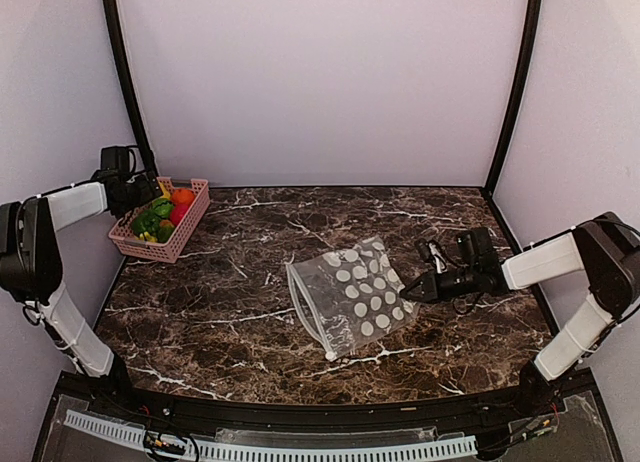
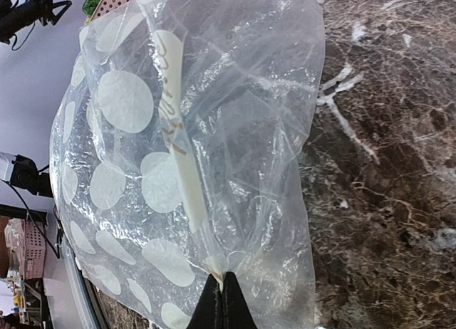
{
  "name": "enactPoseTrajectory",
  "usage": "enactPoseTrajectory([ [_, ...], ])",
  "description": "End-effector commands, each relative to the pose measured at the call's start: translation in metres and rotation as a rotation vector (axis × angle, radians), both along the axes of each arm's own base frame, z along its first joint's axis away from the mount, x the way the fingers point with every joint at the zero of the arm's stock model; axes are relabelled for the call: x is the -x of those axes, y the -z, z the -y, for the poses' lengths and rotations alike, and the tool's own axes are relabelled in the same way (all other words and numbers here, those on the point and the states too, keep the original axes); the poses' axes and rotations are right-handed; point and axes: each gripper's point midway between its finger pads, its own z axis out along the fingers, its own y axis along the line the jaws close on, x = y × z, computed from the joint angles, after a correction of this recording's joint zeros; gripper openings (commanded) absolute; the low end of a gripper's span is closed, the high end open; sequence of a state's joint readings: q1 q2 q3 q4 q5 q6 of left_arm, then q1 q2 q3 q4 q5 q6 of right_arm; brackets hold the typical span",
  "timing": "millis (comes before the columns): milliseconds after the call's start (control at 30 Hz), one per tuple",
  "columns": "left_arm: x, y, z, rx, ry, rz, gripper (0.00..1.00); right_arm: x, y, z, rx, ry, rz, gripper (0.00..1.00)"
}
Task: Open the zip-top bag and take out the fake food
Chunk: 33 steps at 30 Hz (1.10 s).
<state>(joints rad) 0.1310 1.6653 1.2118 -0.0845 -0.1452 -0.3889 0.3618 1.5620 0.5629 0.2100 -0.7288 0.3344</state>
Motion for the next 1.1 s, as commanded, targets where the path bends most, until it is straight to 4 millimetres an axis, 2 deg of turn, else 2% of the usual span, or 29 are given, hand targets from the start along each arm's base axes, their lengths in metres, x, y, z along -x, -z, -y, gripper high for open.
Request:
enactPoseTrajectory([
  [0, 0.010, -0.044, 0.035, -0.044, 0.109, 0.035, 0.99, -0.002, -0.011, -0.016, -0.019, -0.023, 0.033, 0.00],
  [67, 0.013, -0.047, 0.055, -0.058, 0.162, 0.027, 0.99, -0.001, -0.013, -0.024, -0.025, -0.032, 0.037, 0.00],
  [100, 0.014, -0.046, 0.076, -0.060, 0.215, 0.020, 0.99, 0.000, -0.014, -0.027, -0.026, -0.036, 0.036, 0.00],
  [133, 0.015, -0.046, 0.086, -0.056, 0.243, 0.018, 0.99, 0.001, -0.015, -0.031, -0.028, -0.039, 0.036, 0.00],
  [200, 0.020, -0.041, 0.118, -0.040, 0.326, -0.003, 0.99, 0.006, -0.017, -0.040, -0.037, -0.055, 0.033, 0.00],
  [300, 0.027, -0.035, 0.151, -0.057, 0.413, -0.028, 0.99, 0.013, -0.016, -0.051, -0.035, -0.070, 0.031, 0.00],
  [333, 0.032, -0.032, 0.171, -0.067, 0.461, -0.035, 0.99, 0.015, -0.016, -0.053, -0.036, -0.072, 0.031, 0.00],
  [367, 0.035, -0.029, 0.179, -0.089, 0.484, -0.049, 0.99, 0.016, -0.016, -0.055, -0.036, -0.074, 0.030, 0.00],
  [400, 0.041, -0.025, 0.198, -0.101, 0.531, -0.057, 0.99, 0.018, -0.016, -0.057, -0.035, -0.078, 0.029, 0.00],
  [567, 0.068, -0.009, 0.255, -0.158, 0.682, -0.084, 0.99, 0.020, -0.018, -0.059, -0.028, -0.089, 0.035, 0.19],
  [667, 0.092, 0.006, 0.289, -0.166, 0.790, -0.105, 0.99, 0.021, -0.023, -0.057, -0.012, -0.095, 0.056, 0.38],
  [733, 0.104, 0.013, 0.304, -0.181, 0.834, -0.108, 0.99, 0.021, -0.027, -0.054, 0.003, -0.094, 0.074, 0.48],
  [867, 0.126, 0.026, 0.324, -0.251, 0.896, -0.124, 0.99, 0.021, -0.043, -0.047, 0.033, -0.087, 0.119, 0.61],
  [1000, 0.143, 0.033, 0.331, -0.314, 0.899, -0.152, 0.99, 0.020, -0.057, -0.036, 0.053, -0.066, 0.163, 0.79],
  [1067, 0.151, 0.030, 0.336, -0.286, 0.905, -0.140, 0.99, 0.019, -0.068, -0.030, 0.048, -0.052, 0.198, 0.83],
])
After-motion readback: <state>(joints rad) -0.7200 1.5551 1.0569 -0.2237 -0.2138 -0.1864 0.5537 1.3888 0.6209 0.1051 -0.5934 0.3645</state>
